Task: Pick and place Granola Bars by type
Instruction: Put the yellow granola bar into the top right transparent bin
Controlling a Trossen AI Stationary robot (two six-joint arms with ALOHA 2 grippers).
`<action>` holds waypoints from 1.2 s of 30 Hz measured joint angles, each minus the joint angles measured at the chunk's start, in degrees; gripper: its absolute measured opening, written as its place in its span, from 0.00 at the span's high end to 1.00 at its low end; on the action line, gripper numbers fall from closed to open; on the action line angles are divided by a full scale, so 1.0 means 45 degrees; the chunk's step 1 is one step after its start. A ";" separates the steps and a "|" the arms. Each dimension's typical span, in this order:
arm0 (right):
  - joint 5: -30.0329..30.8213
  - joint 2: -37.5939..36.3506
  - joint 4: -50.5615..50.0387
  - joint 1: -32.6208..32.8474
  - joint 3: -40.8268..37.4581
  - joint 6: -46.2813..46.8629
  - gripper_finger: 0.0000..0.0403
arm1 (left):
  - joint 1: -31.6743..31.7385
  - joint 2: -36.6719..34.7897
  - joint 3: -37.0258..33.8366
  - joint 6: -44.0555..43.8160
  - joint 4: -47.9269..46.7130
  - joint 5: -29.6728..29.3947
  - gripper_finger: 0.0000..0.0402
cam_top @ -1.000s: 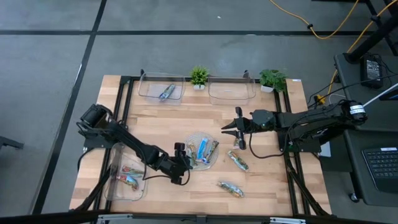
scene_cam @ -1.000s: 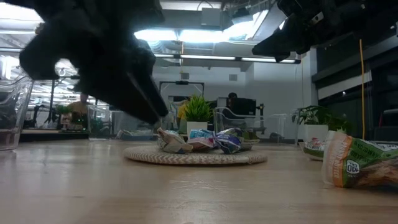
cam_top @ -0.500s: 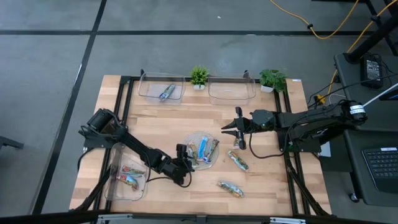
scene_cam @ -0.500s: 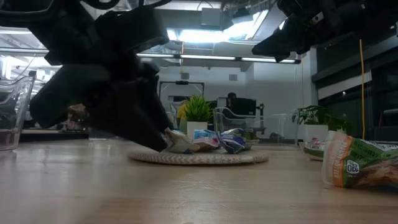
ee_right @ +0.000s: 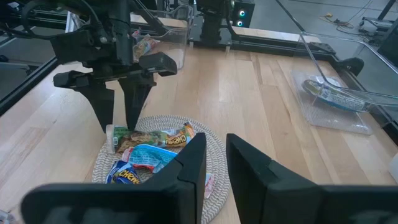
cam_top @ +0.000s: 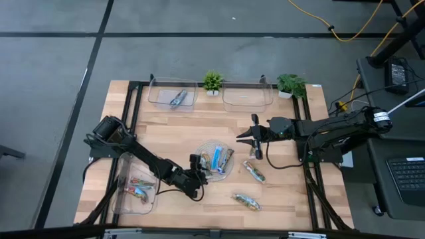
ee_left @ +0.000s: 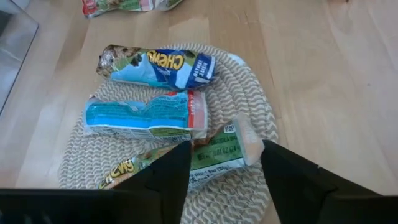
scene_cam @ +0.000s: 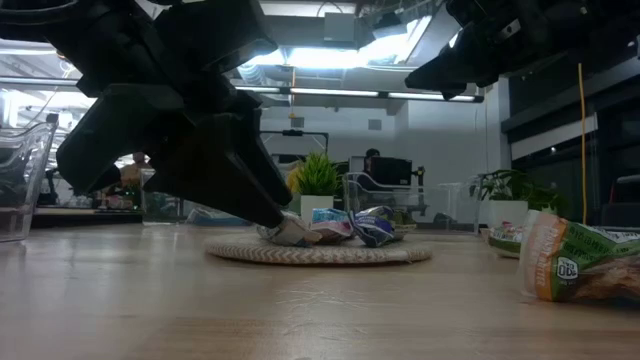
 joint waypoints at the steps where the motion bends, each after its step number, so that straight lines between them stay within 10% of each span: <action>1: 0.0000 0.0000 0.0000 -0.0004 0.0003 0.0000 0.83 | 0.0000 0.0000 0.0000 -0.0005 0.0000 0.0066 0.57; 19: 0.0000 0.0000 0.0000 -0.0004 0.0002 -0.0002 0.83 | 0.0000 0.0000 0.0000 0.0003 0.0005 0.0305 0.98; 36: -0.0004 0.0000 0.0000 0.0001 0.0000 -0.0001 0.83 | -0.1099 -0.2460 0.1939 0.3328 0.0763 -0.2245 1.00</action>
